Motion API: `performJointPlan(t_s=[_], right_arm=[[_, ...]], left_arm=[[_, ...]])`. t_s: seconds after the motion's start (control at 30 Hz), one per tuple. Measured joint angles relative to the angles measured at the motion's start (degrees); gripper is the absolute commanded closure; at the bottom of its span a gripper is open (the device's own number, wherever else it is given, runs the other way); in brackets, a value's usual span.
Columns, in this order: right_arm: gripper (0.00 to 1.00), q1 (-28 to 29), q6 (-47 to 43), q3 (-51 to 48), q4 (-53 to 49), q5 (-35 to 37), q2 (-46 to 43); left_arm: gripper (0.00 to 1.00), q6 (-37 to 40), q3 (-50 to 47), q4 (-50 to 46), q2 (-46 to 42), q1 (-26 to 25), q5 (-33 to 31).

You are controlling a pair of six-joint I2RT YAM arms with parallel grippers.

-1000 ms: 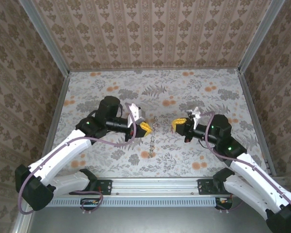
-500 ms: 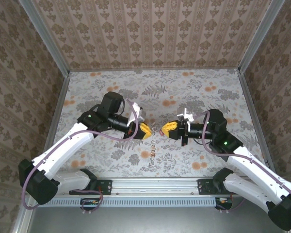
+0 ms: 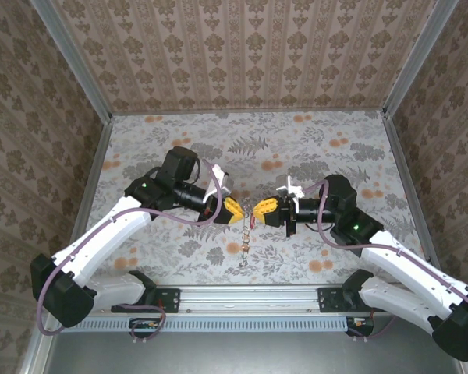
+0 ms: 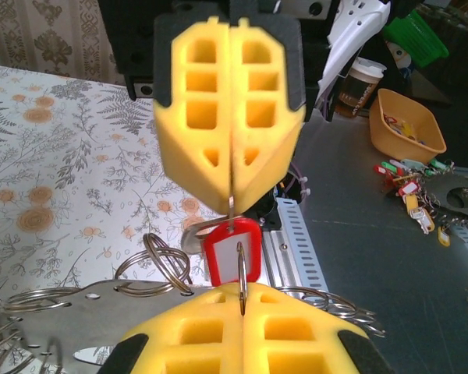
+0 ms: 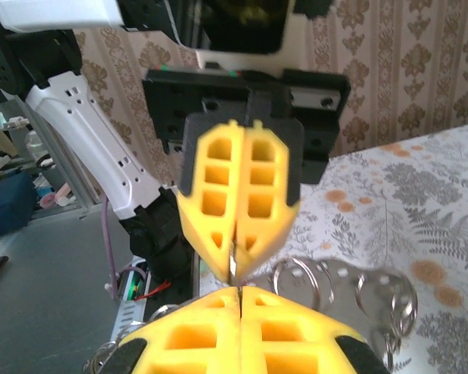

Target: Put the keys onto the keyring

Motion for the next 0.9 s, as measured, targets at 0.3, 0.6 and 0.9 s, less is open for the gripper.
performJointPlan(t_s=[0.3,0.6,0.9], right_arm=[[1.00,1.97,-0.07,0.98,0.94,0.44,0.57],[1.00,2.62,-2.21,1.70,-0.20,3.65,1.40],[1.00,2.95,-3.58,1.73,-1.60,7.10,0.57]], left_arm=[[1.00,0.02,0.00,0.00,0.15,0.09,-0.02],[1.00,0.02,0.00,0.00,0.13,0.09,-0.02],[1.00,0.24,0.00,0.00,0.13,0.09,-0.22]])
